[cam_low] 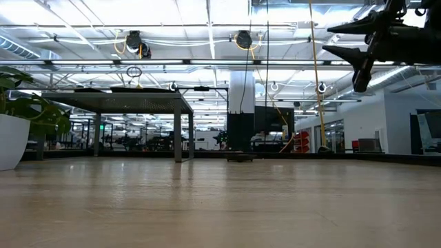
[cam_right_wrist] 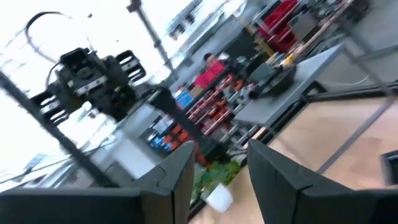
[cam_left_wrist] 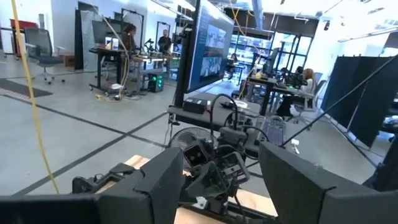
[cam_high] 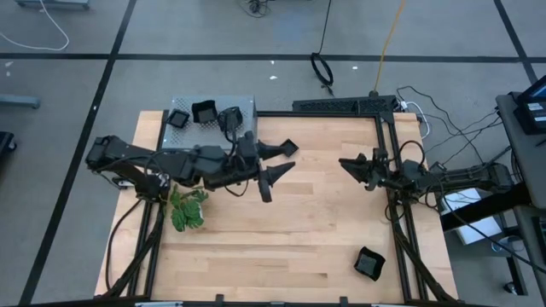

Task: Pick & Place Mini shaped plates
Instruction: Stack the distorted square plate on top of the distorted square plate on the shelf

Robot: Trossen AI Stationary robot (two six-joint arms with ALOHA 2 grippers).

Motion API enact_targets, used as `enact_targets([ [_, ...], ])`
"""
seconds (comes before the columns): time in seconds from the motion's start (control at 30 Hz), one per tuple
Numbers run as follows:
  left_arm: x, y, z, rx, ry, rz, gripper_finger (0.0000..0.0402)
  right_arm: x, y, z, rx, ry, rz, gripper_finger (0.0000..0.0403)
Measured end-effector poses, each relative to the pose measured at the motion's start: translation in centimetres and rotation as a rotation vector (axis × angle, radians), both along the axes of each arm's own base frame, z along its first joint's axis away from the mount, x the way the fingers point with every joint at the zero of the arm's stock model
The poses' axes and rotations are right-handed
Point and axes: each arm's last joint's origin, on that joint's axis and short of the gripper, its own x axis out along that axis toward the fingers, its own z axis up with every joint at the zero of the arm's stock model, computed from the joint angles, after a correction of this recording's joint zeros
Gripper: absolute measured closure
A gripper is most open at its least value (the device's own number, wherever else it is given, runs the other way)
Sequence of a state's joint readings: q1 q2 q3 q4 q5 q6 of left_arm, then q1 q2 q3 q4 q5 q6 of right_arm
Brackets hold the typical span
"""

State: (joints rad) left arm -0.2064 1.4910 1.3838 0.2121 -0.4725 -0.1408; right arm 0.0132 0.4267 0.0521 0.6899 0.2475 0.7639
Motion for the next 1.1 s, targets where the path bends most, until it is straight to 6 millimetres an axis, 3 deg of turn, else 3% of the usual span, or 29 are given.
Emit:
enact_targets([
  [0.1,0.0,-0.2,0.1,-0.001,-0.005,-0.004,0.0186,0.1,0.2,-0.3,-0.03,0.043,0.063,0.0268],
  [0.17,0.0,-0.2,0.0,0.0,-0.001,-0.005,0.0186,0.4,0.3,-0.9,-0.057,0.169,0.088,0.0268],
  [0.57,-0.2,-0.9,0.0,0.02,0.01,-0.027,0.0186,1.6,1.7,5.0,-0.216,0.906,0.228,0.0268],
  [0.7,-0.3,-1.6,0.0,0.037,0.015,-0.049,0.0186,2.6,3.7,4.9,-0.252,1.125,0.439,0.0268],
  [0.83,-0.6,-2.8,-0.1,0.031,0.015,-0.086,0.0186,3.4,6.4,3.9,-0.34,1.218,0.747,0.0268],
  [1.1,-1.4,-5.5,-0.3,0.063,0.038,-0.167,0.0186,3.9,11.5,2.0,-0.39,1.221,1.18,0.0268],
])
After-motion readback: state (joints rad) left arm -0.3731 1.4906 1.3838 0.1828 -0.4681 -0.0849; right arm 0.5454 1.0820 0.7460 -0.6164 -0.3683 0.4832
